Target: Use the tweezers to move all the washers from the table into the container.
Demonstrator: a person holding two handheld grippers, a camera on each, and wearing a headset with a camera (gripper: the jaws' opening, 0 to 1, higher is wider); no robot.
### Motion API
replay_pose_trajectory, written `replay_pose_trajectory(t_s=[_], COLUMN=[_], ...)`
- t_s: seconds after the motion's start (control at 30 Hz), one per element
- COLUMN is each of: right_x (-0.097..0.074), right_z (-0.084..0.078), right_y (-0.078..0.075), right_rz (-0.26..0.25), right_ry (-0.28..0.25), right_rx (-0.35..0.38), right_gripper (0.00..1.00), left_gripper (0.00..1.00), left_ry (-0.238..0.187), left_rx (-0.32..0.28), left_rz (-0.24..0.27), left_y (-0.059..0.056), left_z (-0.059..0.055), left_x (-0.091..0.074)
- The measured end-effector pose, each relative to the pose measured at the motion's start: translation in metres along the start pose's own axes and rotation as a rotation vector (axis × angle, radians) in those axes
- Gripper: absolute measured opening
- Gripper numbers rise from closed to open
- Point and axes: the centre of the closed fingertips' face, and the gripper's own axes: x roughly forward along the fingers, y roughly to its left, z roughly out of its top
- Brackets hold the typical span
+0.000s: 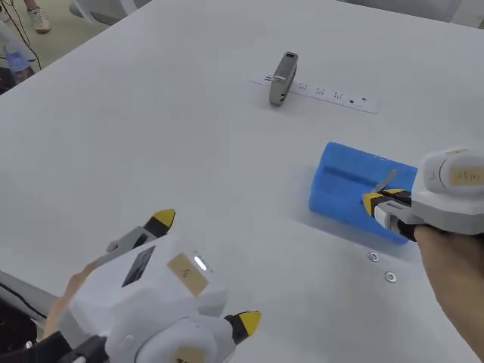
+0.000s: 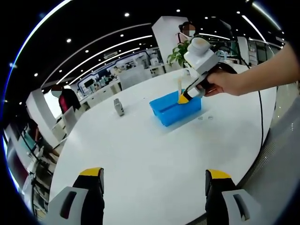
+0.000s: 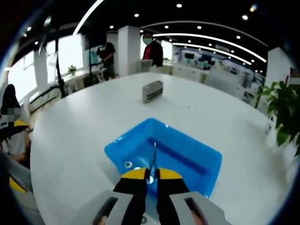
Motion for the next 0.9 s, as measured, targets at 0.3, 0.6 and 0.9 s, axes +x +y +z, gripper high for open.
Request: replay_pose_trajectory(t_s=[0.3,0.6,0.9], right_x=[-0.02,-0.05,-0.08], right_z=[0.021,0.027,0.011], right_y=[-0.007,-0.002,0.005], right_rz=[-0.014,-0.005,0.005], right_ry=[-0.059,-0.081,-0.074], right_rx=[0.045,0.036,0.044], right_gripper=[0.03,0.03,0.03], left_gripper=[0.91,0.91,0.91], left_ry=[-0.004,-0.006,-0.007], left_rx=[0.002,0.008,0.015], left_rz=[0.002,0.007,0.003], left_y=[0.0,0.001,-0.001], left_z=[0.0,0.001,0.001], left_x=[0.0,-0.001,-0.001])
